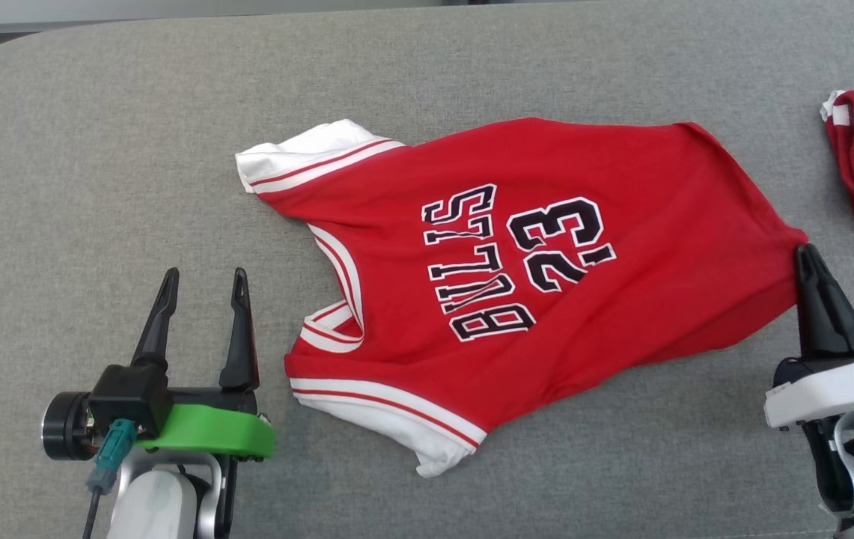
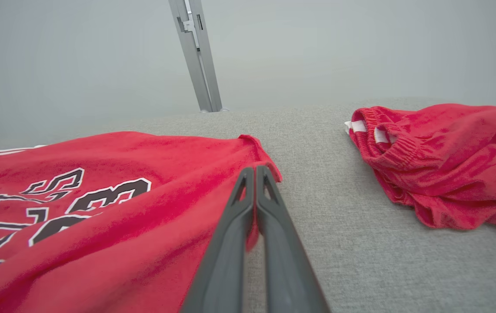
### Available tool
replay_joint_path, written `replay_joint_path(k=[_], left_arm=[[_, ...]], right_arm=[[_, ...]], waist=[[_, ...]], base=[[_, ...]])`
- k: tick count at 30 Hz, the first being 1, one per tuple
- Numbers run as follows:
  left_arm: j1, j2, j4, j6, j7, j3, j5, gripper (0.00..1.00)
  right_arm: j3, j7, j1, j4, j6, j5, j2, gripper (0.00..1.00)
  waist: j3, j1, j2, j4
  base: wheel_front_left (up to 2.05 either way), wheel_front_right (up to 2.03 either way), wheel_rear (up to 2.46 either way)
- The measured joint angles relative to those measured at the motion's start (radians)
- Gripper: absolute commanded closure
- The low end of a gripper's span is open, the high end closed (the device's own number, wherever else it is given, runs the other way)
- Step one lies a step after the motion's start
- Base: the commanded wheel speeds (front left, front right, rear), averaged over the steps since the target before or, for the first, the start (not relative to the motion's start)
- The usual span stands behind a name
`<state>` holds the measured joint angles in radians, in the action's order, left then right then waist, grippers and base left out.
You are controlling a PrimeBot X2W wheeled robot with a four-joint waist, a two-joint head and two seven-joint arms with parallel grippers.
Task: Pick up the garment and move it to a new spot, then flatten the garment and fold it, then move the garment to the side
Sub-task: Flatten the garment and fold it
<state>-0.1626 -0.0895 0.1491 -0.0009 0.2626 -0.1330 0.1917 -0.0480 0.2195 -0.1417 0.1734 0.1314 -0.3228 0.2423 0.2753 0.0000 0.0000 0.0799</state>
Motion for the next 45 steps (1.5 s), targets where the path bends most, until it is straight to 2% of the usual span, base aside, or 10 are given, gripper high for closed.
replay_joint_path(k=[4, 9, 15, 23, 24, 26, 29, 34, 40, 45], left_arm=[[0.007, 0.002, -0.002, 0.0, 0.0, 0.002, 0.0, 0.0], [0.009, 0.006, -0.002, -0.006, 0.0, 0.002, -0.001, 0.0], [0.001, 0.009, 0.005, -0.016, 0.0, -0.004, -0.004, 0.0], [-0.002, 0.015, 0.006, -0.017, 0.0, -0.004, -0.008, 0.0], [-0.003, 0.015, 0.007, -0.018, 0.0, -0.004, -0.008, 0.0], [-0.004, 0.016, 0.009, -0.021, 0.0, -0.004, -0.008, 0.0], [-0.004, 0.017, 0.012, -0.021, 0.0, -0.003, -0.009, 0.0], [-0.001, 0.017, 0.018, -0.022, 0.0, 0.002, -0.016, 0.0], [0.022, 0.015, 0.02, -0.02, 0.0, 0.009, -0.02, 0.0], [0.056, 0.008, 0.019, -0.016, 0.0, 0.018, -0.024, 0.0]], right_arm=[[-0.07, -0.061, 0.072, -0.178, 0.0, 0.049, -0.027, 1.0], [-0.045, -0.157, 0.101, -0.291, 0.0, 0.072, -0.071, 1.0], [0.032, -0.207, 0.083, -0.238, 0.0, 0.07, -0.098, 1.0], [0.021, -0.153, 0.008, -0.01, 0.0, 0.061, -0.108, 1.0], [0.017, -0.14, -0.002, 0.021, 0.0, 0.056, -0.108, 0.88], [0.02, -0.115, -0.015, 0.058, 0.0, 0.044, -0.108, 0.0], [0.03, -0.047, -0.033, 0.076, 0.0, 0.039, -0.105, 0.0], [0.026, 0.014, -0.033, 0.018, 0.0, 0.052, -0.082, 0.0], [0.002, 0.023, 0.035, -0.11, 0.0, 0.092, -0.074, 0.0], [0.0, -0.026, 0.125, -0.232, 0.0, 0.117, -0.101, 0.0]], waist=[[-0.012, 0.0, 0.0, -0.005], [-0.017, 0.0, 0.0, -0.003], [-0.011, 0.0, 0.0, 0.012], [0.007, 0.0, 0.0, 0.028], [0.008, 0.0, 0.0, 0.029], [0.01, 0.0, 0.0, 0.03], [0.008, 0.0, 0.0, 0.028], [-0.008, 0.0, 0.0, 0.02], [-0.045, 0.0, 0.0, 0.01], [-0.082, 0.0, 0.0, 0.002]], base=[[0.0, 0.0, 0.0], [0.0, 0.0, 0.0], [0.0, 0.0, 0.0], [0.0, 0.0, 0.0], [0.0, 0.0, 0.0], [0.0, 0.0, 0.0], [0.0, 0.0, 0.0], [0.0, 0.0, 0.0], [0.0, 0.0, 0.0], [0.0, 0.0, 0.0]])
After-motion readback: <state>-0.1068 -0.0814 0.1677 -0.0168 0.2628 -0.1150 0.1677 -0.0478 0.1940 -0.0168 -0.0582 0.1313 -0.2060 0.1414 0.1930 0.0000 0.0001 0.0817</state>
